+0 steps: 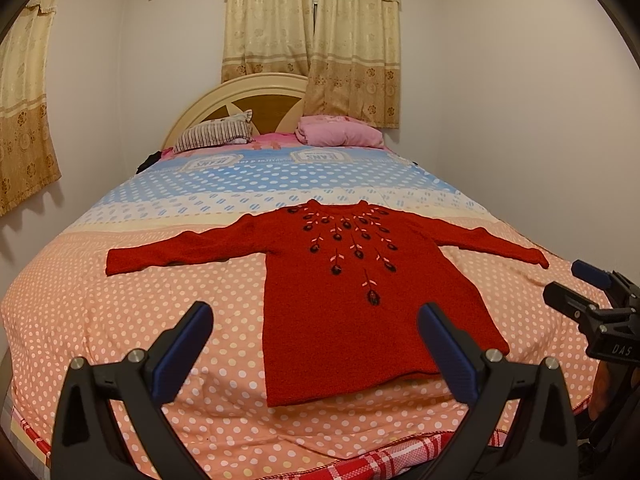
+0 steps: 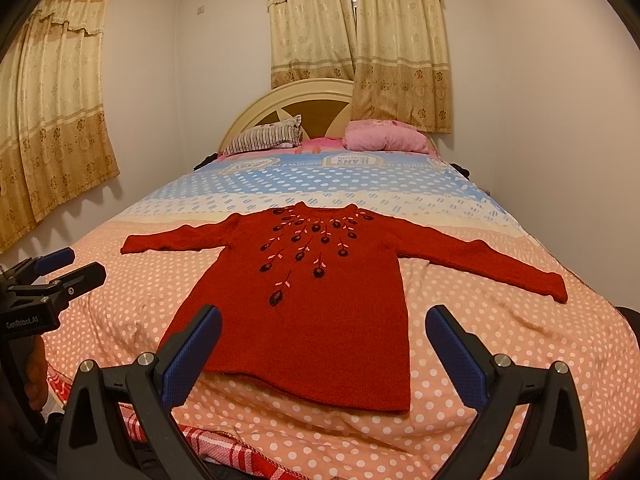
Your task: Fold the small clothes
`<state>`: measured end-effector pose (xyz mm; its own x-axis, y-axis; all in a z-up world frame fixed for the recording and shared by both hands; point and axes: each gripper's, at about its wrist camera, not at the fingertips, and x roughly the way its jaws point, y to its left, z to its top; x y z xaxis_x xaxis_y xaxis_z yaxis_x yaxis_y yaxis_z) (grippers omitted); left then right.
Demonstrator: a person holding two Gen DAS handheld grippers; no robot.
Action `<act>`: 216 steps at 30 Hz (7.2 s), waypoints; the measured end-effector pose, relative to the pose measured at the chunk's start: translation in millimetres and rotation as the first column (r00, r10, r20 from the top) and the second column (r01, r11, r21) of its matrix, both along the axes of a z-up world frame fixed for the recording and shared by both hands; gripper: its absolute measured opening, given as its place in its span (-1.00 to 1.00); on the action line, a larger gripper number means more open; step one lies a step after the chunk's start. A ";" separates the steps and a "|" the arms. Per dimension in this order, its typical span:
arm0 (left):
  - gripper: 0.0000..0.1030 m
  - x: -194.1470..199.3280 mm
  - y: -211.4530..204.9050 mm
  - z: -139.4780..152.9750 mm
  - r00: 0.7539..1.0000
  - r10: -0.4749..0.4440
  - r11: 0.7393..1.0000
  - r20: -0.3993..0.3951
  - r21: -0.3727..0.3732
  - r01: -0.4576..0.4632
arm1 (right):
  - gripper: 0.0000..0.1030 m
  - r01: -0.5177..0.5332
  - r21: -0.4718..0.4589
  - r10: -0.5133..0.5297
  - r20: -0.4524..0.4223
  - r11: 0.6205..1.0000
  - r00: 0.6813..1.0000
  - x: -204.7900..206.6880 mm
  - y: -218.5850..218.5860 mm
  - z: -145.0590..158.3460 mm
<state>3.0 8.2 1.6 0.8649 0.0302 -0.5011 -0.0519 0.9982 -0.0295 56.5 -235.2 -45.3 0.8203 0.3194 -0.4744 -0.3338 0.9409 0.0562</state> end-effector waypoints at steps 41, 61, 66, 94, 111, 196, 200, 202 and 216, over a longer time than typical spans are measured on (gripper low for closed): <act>1.00 8.0 6.9 -11.0 1.000 0.010 1.000 -0.027 -0.011 -0.010 | 0.98 -0.019 -0.001 0.019 -0.043 1.000 0.999 13.3 -4.0 -13.8; 1.00 128.4 35.2 -47.9 0.991 0.028 0.997 -0.129 0.072 -0.019 | 0.98 0.333 0.220 -0.254 -0.321 0.917 0.912 147.7 -186.8 -82.9; 1.00 157.9 38.4 -54.3 0.990 0.028 0.999 -0.137 0.038 -0.023 | 0.95 0.466 0.269 -0.361 -0.360 0.843 0.860 177.0 -255.1 -82.4; 1.00 296.0 88.9 -130.0 0.948 0.167 0.985 -0.272 0.091 -0.147 | -0.68 0.593 0.147 -0.445 -0.526 0.792 0.725 315.5 -372.5 -134.3; 1.00 293.4 103.9 -130.3 0.951 0.161 0.987 -0.264 0.022 -0.160 | -0.71 0.417 0.143 -0.357 -0.319 0.898 0.878 343.4 -275.0 -0.1; 1.00 253.6 151.3 -137.3 0.946 0.234 0.957 -0.223 -0.118 -0.265 | -0.44 -0.184 -0.292 0.029 -0.464 0.939 0.885 393.6 90.9 -133.2; 1.00 255.6 149.2 -138.5 0.946 0.228 0.960 -0.232 -0.107 -0.258 | -0.75 -0.155 -0.234 0.044 -0.420 0.960 0.907 392.4 74.5 -107.4; 1.00 256.5 147.7 -138.9 0.946 0.227 0.962 -0.232 -0.099 -0.255 | -0.75 -0.140 -0.205 0.054 -0.375 0.969 0.926 387.0 67.7 -80.8; 1.00 255.0 150.5 -139.7 0.946 0.224 0.959 -0.235 -0.120 -0.257 | -0.75 -0.193 -0.097 0.184 -0.093 0.976 0.978 356.0 98.6 76.1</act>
<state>258.1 158.7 -138.1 0.7108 0.1350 -0.6903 -0.3112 0.9405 -0.1365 412.5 -136.5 30.8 0.7061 0.4097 -0.5775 -0.5043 0.8635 -0.0040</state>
